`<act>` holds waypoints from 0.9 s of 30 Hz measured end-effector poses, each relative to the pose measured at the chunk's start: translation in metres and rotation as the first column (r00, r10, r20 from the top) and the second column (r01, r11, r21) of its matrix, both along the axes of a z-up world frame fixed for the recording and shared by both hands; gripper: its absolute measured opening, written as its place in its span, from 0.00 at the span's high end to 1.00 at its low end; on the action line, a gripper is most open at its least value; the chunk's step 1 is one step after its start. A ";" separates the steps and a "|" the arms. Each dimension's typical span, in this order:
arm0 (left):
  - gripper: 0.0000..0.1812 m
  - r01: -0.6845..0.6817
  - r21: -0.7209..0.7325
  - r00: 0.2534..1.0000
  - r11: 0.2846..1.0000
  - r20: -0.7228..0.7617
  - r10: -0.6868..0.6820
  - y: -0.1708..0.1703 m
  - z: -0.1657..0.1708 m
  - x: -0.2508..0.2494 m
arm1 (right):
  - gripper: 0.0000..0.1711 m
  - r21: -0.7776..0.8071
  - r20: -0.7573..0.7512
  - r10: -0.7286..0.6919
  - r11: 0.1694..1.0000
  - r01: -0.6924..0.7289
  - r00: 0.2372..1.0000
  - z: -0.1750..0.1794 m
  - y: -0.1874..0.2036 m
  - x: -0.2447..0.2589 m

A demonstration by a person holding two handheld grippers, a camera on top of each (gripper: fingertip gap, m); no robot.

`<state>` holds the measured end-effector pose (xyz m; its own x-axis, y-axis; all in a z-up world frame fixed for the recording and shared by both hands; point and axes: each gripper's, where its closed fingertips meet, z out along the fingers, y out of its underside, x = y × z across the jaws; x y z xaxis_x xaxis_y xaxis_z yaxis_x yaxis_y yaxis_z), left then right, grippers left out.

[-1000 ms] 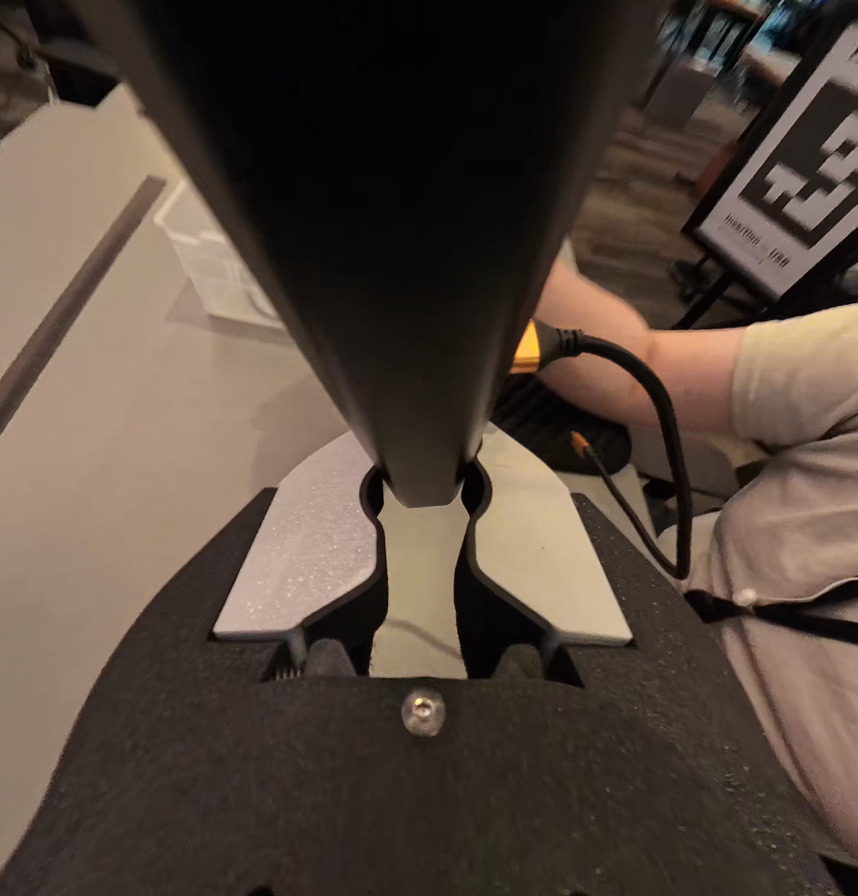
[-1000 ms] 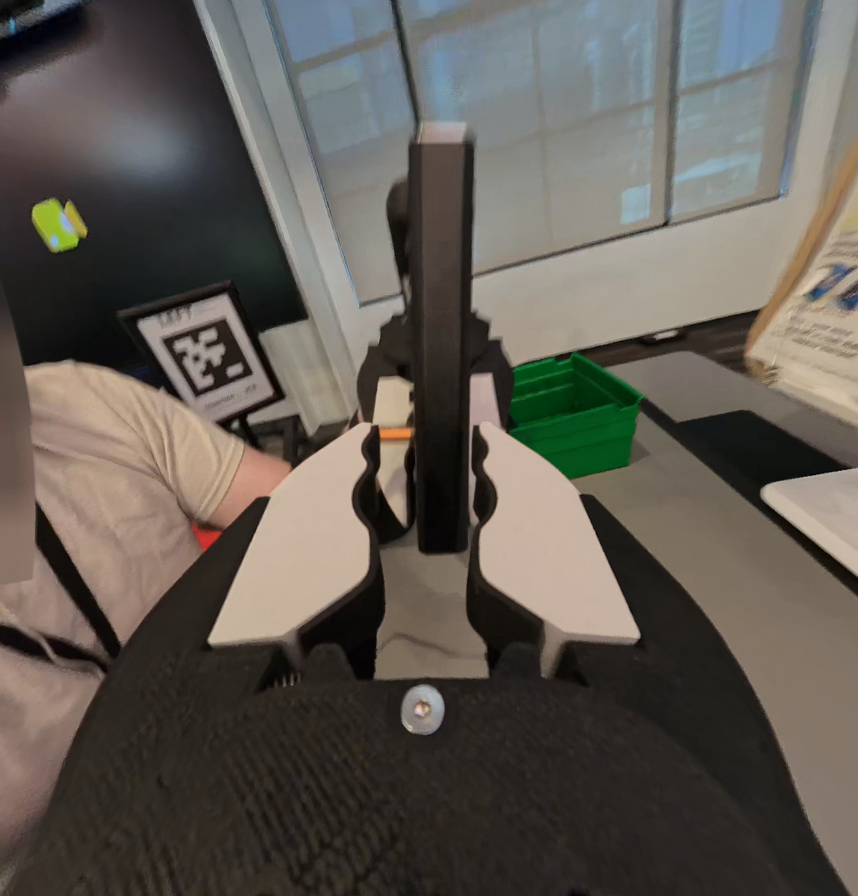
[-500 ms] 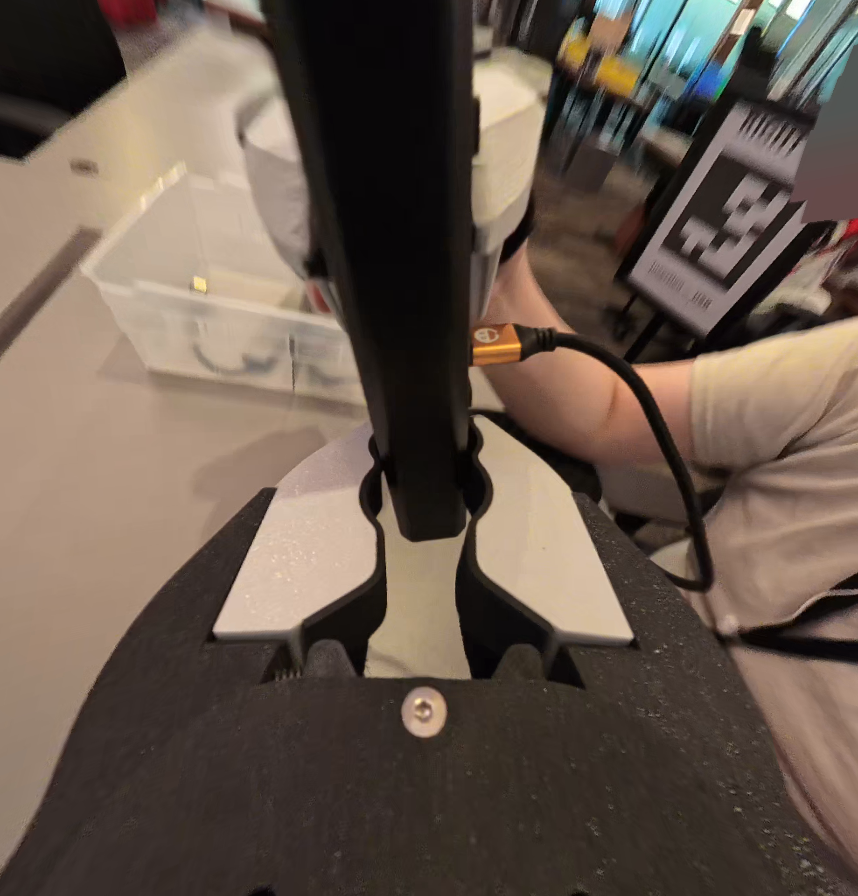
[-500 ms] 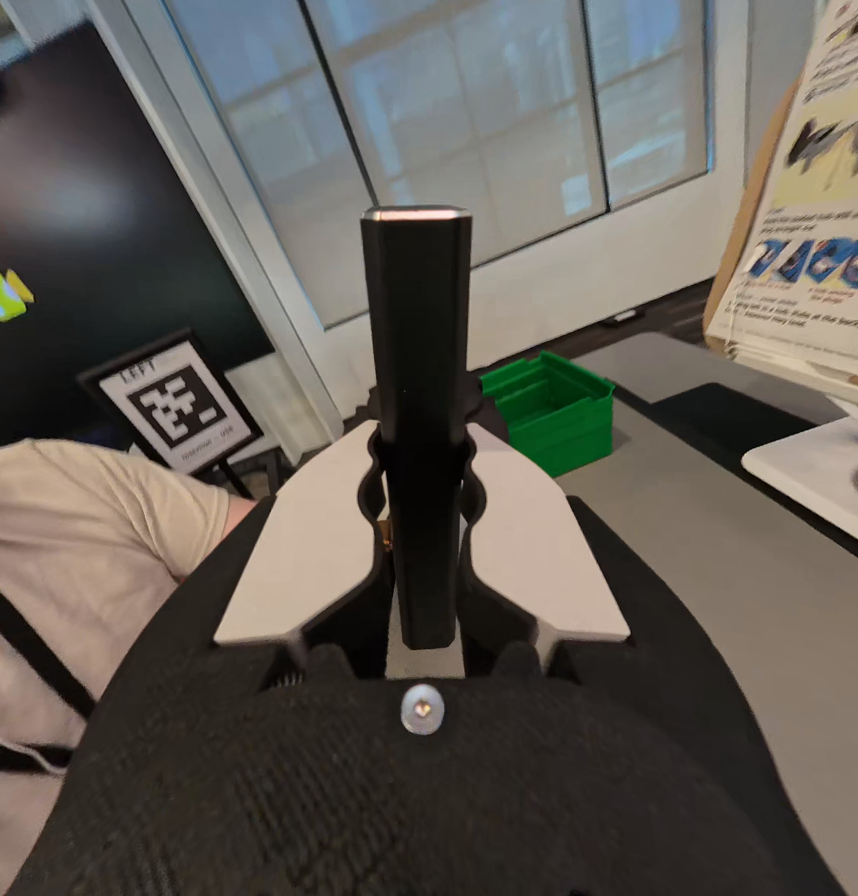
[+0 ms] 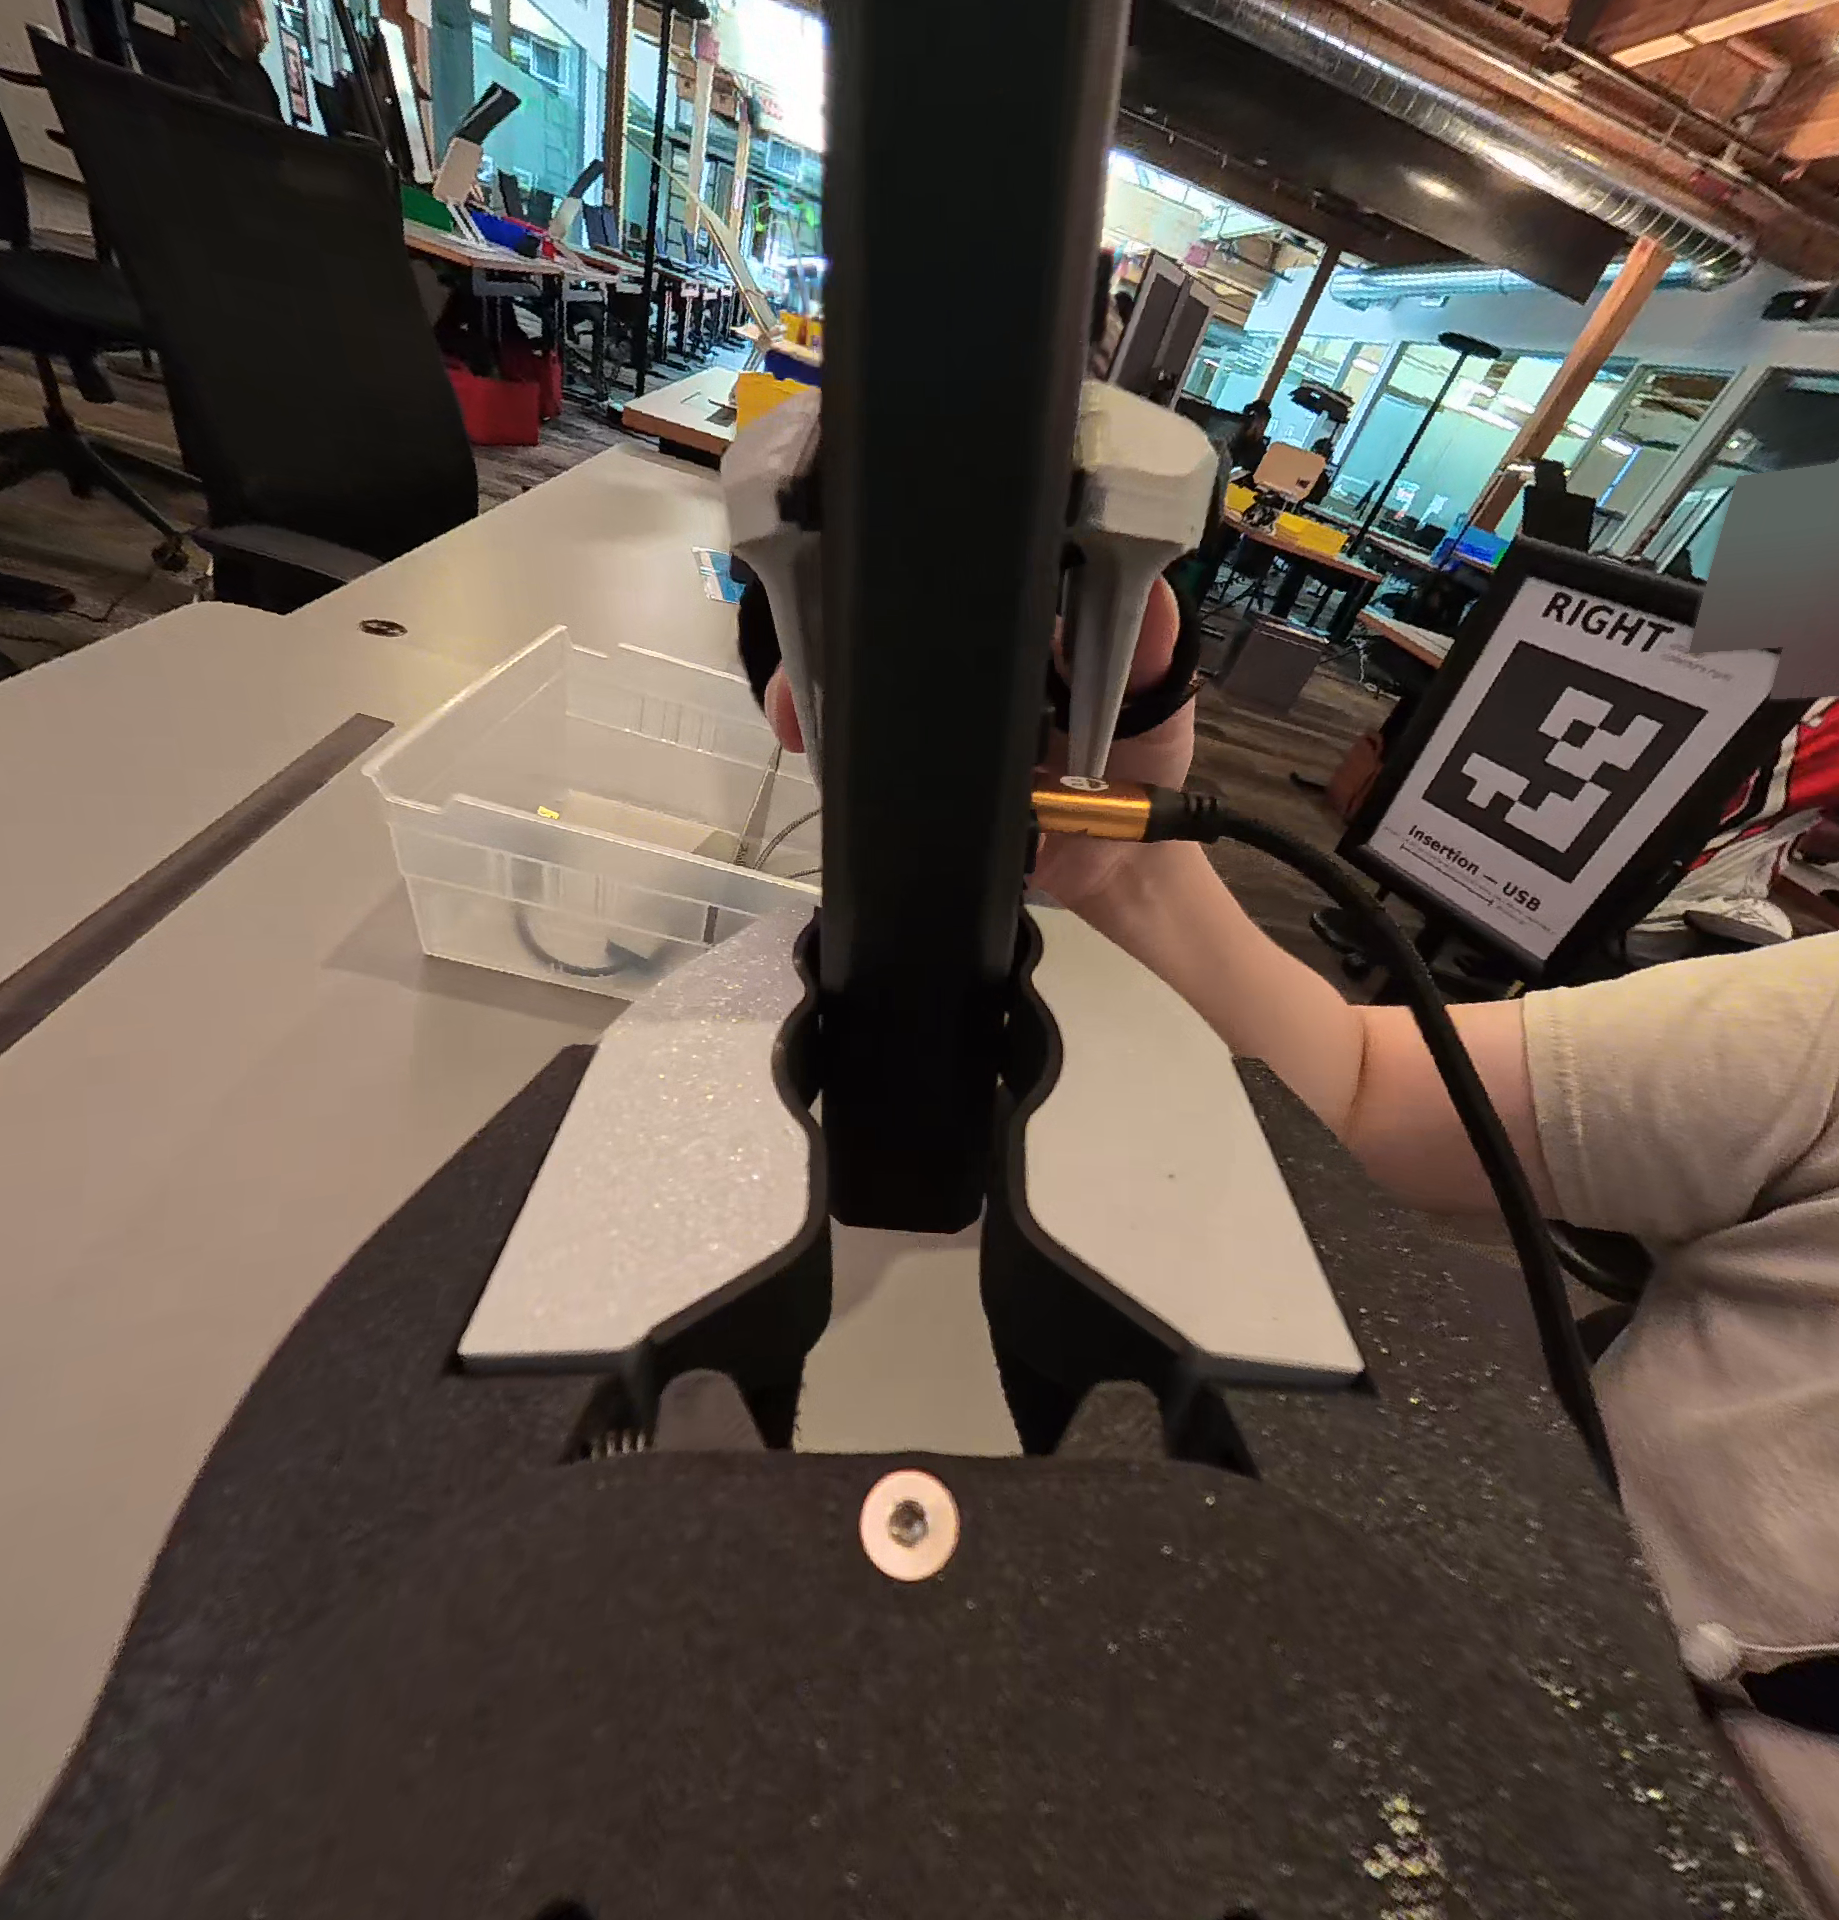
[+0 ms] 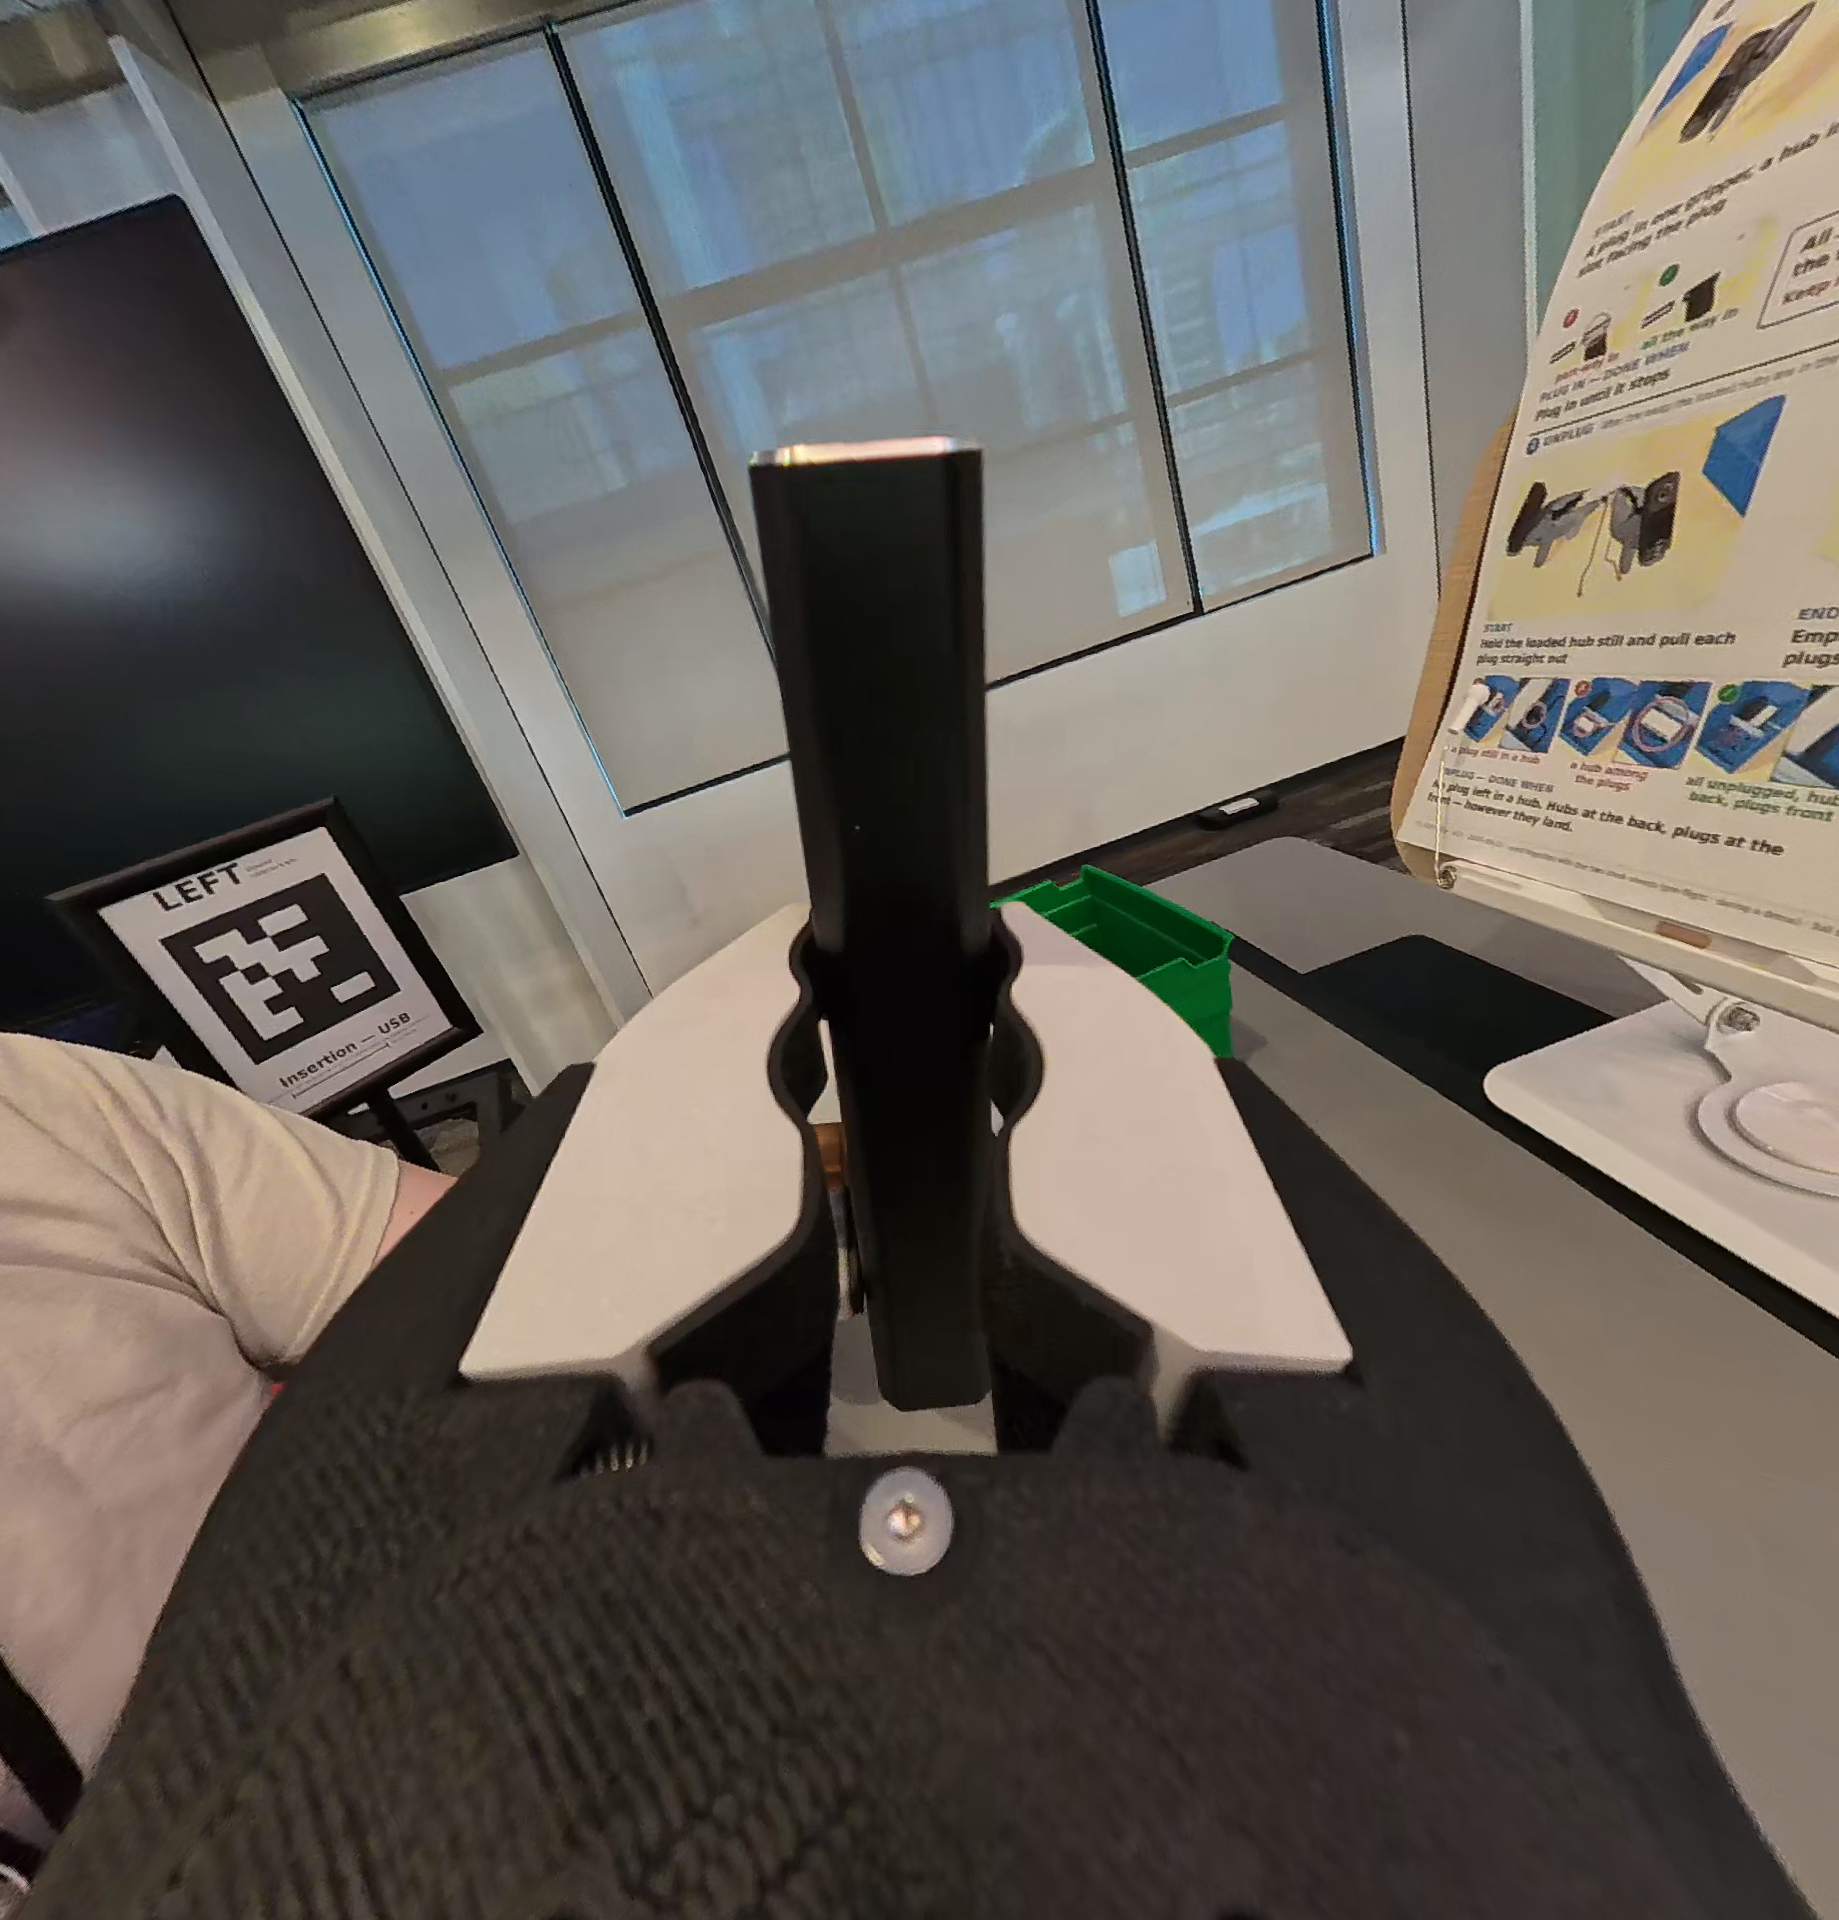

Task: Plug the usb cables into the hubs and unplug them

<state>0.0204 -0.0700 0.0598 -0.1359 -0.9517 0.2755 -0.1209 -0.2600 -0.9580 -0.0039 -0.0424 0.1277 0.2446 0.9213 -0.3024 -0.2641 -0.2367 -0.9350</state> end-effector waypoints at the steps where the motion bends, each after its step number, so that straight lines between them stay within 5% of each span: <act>1: 0.83 -0.003 0.008 1.000 1.000 0.004 0.003 0.000 0.001 0.000 | 0.83 0.005 -0.004 0.003 1.000 -0.003 1.000 0.001 -0.001 0.000; 14: 0.83 -0.072 0.125 0.997 0.990 0.034 0.068 0.001 0.012 -0.005 | 0.81 0.095 -0.004 -0.016 0.995 0.017 1.000 0.011 -0.008 -0.002; 23: 0.83 -0.002 0.111 0.999 0.994 0.032 -0.002 -0.011 0.015 -0.004 | 0.83 0.156 0.055 -0.035 0.987 0.026 0.998 0.015 -0.019 -0.006; 27: 0.73 -0.050 0.174 0.998 0.983 -0.034 0.057 -0.005 0.005 -0.004 | 0.83 0.209 0.115 -0.034 0.978 0.009 0.993 0.011 -0.024 -0.016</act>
